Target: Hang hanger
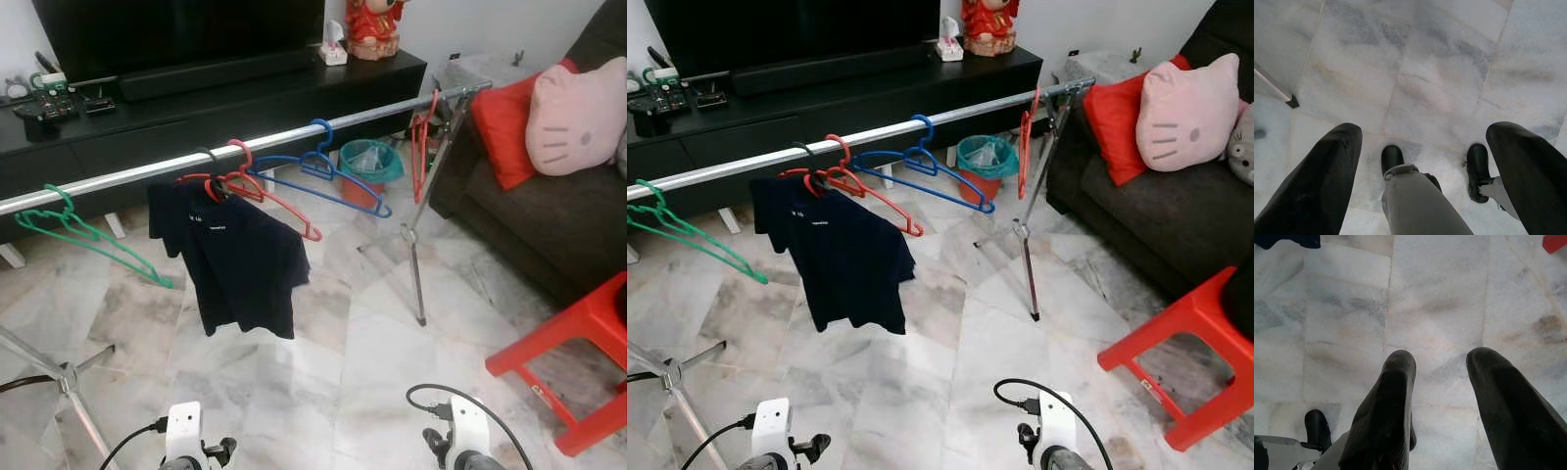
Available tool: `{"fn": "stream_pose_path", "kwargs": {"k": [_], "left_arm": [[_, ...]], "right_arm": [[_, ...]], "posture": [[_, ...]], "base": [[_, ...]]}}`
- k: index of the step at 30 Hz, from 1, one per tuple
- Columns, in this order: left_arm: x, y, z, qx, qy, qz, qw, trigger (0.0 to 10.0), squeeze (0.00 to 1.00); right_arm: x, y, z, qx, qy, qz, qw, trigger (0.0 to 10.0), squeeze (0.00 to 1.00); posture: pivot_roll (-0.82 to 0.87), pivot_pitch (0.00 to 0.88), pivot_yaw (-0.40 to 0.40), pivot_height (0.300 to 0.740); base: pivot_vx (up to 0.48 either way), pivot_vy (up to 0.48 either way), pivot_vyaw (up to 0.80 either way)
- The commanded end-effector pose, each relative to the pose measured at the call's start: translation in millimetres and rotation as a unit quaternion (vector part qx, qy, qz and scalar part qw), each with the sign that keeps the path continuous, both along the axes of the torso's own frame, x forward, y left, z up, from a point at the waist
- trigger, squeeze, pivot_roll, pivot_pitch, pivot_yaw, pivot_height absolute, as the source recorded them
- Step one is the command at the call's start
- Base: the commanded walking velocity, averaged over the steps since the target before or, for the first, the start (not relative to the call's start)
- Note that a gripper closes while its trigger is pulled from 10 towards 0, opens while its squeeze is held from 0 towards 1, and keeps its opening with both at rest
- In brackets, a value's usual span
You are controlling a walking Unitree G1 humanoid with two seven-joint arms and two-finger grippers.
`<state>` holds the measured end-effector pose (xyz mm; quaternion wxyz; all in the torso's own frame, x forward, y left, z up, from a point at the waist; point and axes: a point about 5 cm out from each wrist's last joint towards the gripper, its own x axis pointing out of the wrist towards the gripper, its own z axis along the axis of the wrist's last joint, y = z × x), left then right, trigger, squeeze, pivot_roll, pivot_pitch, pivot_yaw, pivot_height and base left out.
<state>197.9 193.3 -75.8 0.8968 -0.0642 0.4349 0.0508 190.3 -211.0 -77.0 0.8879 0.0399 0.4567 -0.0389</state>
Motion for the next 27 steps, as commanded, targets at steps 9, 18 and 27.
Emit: {"fn": "stream_pose_path", "kwargs": {"k": [9,18,27], "left_arm": [[-1.8,1.5,-0.8,0.005,0.003,-0.003,1.0,10.0,0.0],[-1.4,3.1,-0.4,0.007,0.003,-0.004,1.0,10.0,0.0],[0.7,4.3,1.0,0.008,-0.001,-0.007,1.0,10.0,0.0]], "right_arm": [[0.2,-8.5,1.5,-0.001,0.005,-0.017,1.0,10.0,0.0],[9.0,-3.9,4.9,0.002,-0.003,-0.016,1.0,10.0,0.0],[0.7,-1.1,0.4,0.006,-0.001,-0.015,1.0,10.0,0.0]], "posture": [[-0.07,0.0,0.0,0.74],[-0.07,0.0,0.008,0.74],[-0.07,0.0,0.015,0.74]], "base": [[0.0,0.0,-0.71],[0.055,0.0,-0.71],[0.263,0.0,-0.71]]}}
